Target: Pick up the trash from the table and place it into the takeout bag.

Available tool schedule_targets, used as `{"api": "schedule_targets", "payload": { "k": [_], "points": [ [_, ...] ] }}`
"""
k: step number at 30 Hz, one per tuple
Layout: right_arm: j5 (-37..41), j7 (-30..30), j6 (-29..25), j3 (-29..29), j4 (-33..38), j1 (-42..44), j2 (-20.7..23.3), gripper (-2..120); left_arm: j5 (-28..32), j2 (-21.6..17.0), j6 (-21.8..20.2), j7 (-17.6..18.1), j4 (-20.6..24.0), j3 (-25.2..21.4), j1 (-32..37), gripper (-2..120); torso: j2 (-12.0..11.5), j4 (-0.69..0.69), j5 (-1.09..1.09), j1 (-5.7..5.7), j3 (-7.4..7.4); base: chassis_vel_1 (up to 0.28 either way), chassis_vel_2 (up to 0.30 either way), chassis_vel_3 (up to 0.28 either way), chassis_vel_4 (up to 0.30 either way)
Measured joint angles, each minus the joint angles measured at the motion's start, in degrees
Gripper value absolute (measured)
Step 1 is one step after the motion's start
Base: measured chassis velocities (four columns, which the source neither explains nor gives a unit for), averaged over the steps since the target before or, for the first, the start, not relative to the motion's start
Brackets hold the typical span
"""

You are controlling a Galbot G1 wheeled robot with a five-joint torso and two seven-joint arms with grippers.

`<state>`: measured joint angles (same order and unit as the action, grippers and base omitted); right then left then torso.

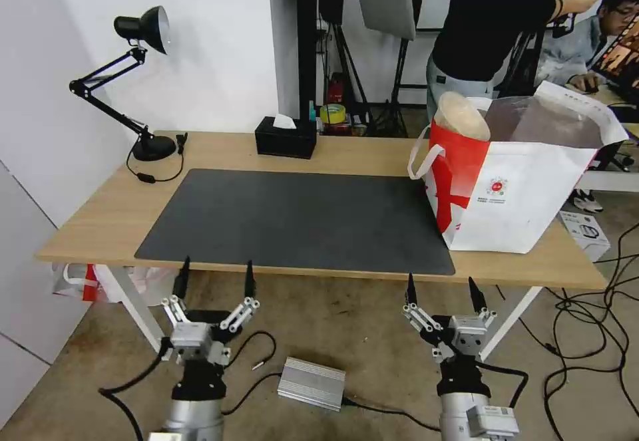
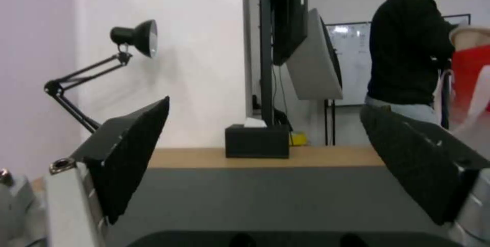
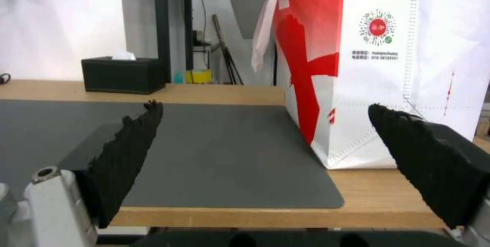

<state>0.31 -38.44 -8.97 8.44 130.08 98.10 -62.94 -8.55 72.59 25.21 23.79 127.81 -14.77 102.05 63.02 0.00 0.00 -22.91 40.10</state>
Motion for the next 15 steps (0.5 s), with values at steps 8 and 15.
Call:
{"api": "schedule_targets", "payload": {
  "k": [8,15],
  "points": [
    [0.0,0.0,0.0,0.0,0.0,0.0,0.0,100,-0.5,0.7,0.5,0.0,-1.7,0.2,-0.4,100,0.0,0.0,0.0,0.0,0.0,0.0,0.0,0.0,0.0],
    [0.0,0.0,0.0,0.0,0.0,0.0,0.0,100,-0.5,0.9,0.5,0.3,-2.4,0.1,-0.5,100,0.0,0.0,0.0,0.0,0.0,0.0,0.0,0.0,0.0]
  ]
}}
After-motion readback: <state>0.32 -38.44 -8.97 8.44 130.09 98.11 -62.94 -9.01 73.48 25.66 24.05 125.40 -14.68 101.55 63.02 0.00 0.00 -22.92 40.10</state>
